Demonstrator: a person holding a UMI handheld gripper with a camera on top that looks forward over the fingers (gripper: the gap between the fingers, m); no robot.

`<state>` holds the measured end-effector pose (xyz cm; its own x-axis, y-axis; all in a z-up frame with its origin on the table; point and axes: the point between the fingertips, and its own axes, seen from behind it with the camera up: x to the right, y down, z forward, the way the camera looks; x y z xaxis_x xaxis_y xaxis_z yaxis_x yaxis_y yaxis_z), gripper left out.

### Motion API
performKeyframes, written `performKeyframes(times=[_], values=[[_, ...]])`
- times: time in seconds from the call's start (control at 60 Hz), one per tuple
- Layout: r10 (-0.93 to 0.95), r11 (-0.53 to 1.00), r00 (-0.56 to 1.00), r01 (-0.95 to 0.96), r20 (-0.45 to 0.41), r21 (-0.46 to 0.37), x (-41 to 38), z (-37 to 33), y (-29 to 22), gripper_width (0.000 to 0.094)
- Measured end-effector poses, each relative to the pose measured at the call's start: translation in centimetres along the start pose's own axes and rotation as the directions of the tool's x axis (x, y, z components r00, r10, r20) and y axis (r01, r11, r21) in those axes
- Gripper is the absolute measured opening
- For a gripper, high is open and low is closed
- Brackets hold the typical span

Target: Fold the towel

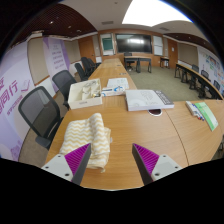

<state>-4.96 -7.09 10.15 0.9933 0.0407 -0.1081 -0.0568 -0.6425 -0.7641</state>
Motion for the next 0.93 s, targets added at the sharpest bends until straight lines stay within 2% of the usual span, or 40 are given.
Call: performKeyframes(times=[0.283, 0.45, 0.567, 0.933], values=[[-0.091, 0.994, 0.995, 0.093, -0.044, 0.063, -4.2, -11.3, 0.5, 0.0853], [-0.105, 0.99, 0.99, 0.113, -0.094, 0.086, -6.6, -19.5, 3.0, 0.0851], [-0.112, 0.991, 0.988, 0.119, -0.109, 0.065, -8.0, -24.1, 5.6, 0.0855], [-0.147, 0.98, 0.981, 0.162, -0.126, 0.117, -10.4, -30.4, 7.4, 0.0852]])
